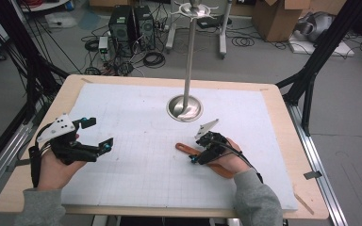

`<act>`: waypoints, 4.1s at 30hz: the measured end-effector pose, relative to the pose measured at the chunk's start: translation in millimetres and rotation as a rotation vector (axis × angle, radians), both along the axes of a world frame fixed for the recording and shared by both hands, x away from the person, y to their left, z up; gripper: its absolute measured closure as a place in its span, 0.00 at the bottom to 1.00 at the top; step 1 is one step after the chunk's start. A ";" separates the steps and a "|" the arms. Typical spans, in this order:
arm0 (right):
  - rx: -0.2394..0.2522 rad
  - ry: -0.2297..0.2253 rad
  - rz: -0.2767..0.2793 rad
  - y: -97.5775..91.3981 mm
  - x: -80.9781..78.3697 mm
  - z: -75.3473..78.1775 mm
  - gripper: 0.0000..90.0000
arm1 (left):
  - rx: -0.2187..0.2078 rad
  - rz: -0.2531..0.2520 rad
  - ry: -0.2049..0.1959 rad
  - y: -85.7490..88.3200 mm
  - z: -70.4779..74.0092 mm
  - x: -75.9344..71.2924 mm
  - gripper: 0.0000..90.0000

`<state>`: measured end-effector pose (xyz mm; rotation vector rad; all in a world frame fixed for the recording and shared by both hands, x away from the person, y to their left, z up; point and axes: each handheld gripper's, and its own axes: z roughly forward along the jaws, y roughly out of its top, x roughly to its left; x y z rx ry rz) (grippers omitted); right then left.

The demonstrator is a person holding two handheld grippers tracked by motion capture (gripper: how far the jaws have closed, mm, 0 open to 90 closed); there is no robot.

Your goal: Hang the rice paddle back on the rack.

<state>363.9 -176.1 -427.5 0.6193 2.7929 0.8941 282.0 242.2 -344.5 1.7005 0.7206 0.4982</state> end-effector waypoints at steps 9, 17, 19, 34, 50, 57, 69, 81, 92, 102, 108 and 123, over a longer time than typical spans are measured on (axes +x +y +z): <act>-0.008 0.011 0.009 0.9 -1.1 -0.4 0.42 | -0.002 0.001 -0.002 1.1 0.4 -0.5 0.03; 0.002 0.024 0.022 -1.2 -0.9 -0.3 0.48 | 0.001 0.006 0.003 1.6 -0.4 -0.2 0.03; 0.004 0.025 0.026 -1.6 -0.7 -0.3 0.49 | 0.002 0.005 0.004 1.8 -0.4 -0.2 0.03; 0.004 0.028 0.030 -4.4 -1.1 0.6 0.61 | 0.000 0.010 0.007 3.1 -0.8 -0.8 0.03; 0.003 0.047 0.020 -6.8 -0.6 2.2 0.71 | -0.002 0.009 0.010 4.2 -0.9 -1.0 0.03; -0.008 0.029 0.027 -5.0 -2.1 3.4 0.72 | -0.002 0.010 0.009 5.6 -0.5 -0.9 0.03; 0.054 -0.019 0.008 -11.7 -4.7 15.6 0.72 | -0.006 0.001 0.009 4.6 -1.0 -0.2 0.03; 0.152 -0.075 -0.010 -22.6 -9.7 32.3 0.72 | -0.012 0.001 0.009 4.8 -0.4 0.1 0.03; 0.219 -0.117 -0.040 -33.0 -10.8 42.8 0.72 | -0.008 0.000 0.008 5.0 -0.5 0.4 0.03; 0.262 -0.163 -0.038 -39.0 -17.1 57.3 0.72 | -0.009 0.004 0.005 5.6 0.1 0.0 0.03; 0.290 -0.177 -0.049 -44.4 -18.5 62.5 0.72 | -0.010 -0.003 0.005 4.8 0.1 -0.1 0.03; 0.372 -0.231 -0.066 -58.0 -23.1 76.0 0.72 | -0.008 0.002 0.005 5.4 0.3 -0.2 0.03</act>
